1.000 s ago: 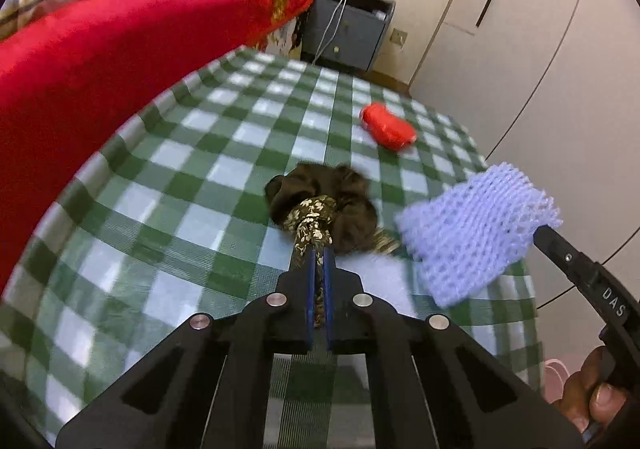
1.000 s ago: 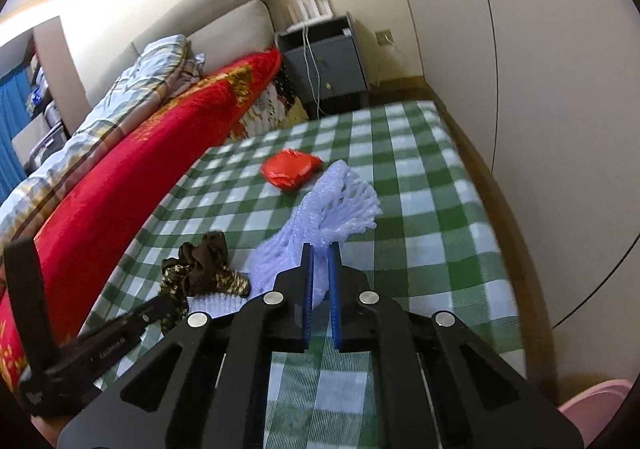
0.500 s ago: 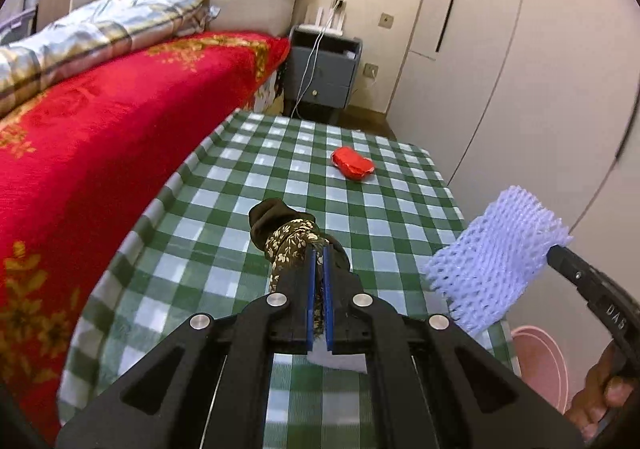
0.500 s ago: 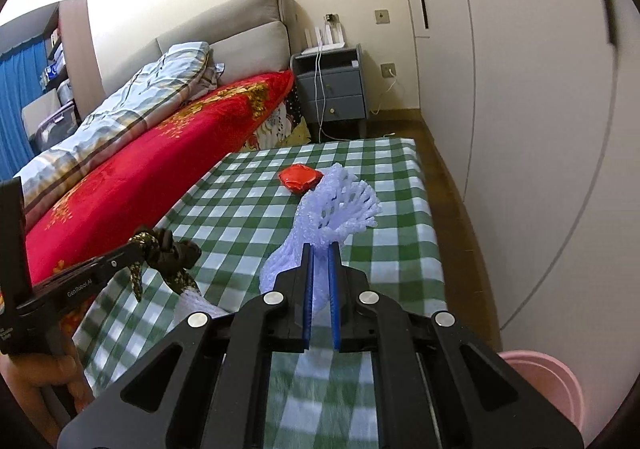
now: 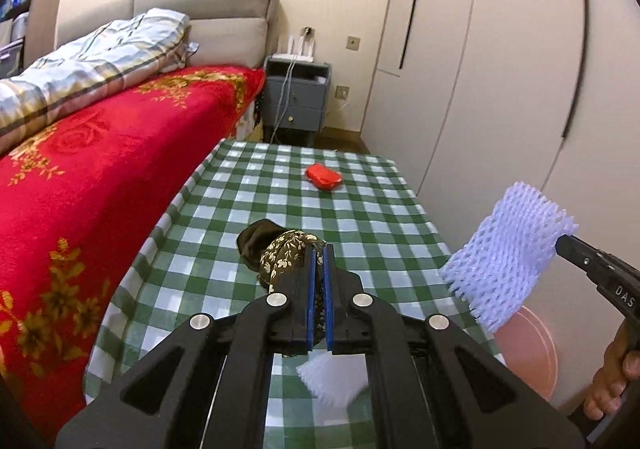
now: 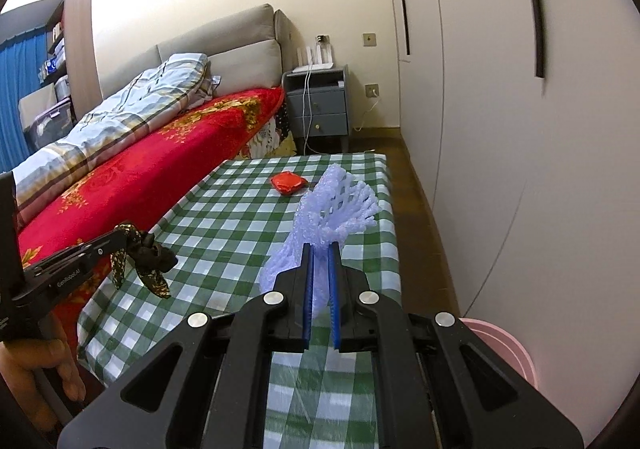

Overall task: Collect trash
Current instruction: 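Lift the scrunchie and foam net toward the pink bucket with both grippers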

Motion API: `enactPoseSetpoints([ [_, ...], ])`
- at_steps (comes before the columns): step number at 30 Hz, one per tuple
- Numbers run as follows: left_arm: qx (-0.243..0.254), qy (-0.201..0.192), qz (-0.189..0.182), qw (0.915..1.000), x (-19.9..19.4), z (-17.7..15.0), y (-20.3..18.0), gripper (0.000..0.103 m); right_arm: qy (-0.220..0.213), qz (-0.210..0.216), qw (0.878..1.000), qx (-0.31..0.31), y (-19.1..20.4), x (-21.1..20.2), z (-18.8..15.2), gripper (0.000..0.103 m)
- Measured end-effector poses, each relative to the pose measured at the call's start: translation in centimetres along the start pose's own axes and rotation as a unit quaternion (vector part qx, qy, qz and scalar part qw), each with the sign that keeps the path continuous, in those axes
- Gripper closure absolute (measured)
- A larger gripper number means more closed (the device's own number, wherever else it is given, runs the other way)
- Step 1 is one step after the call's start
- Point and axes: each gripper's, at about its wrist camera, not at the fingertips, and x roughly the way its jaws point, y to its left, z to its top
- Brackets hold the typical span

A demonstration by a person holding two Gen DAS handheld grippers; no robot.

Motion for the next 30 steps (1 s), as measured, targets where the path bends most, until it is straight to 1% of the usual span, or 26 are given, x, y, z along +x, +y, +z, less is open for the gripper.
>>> enactPoseSetpoints([
  [7,0.019,-0.005,-0.030,0.9994,-1.0,-0.6,-2.1,0.100,-0.003,-0.022,1.000,-0.003,-0.5,-2.3,-1.0,0.095],
  [14,0.031,0.000,-0.049,0.9983,-1.1,-1.5,-4.0,0.100,-0.007,-0.038,0.999,-0.006,-0.9,-3.7,-1.4,0.095],
  [23,0.043,0.007,-0.062,0.9971,-0.9,-2.1,-5.6,0.100,-0.009,-0.048,0.999,-0.005,-1.3,-4.6,-1.7,0.095],
  [30,0.046,0.009,-0.066,0.9967,-0.7,-2.3,-5.8,0.100,-0.007,-0.051,0.999,0.000,-1.1,-4.4,-1.4,0.095],
])
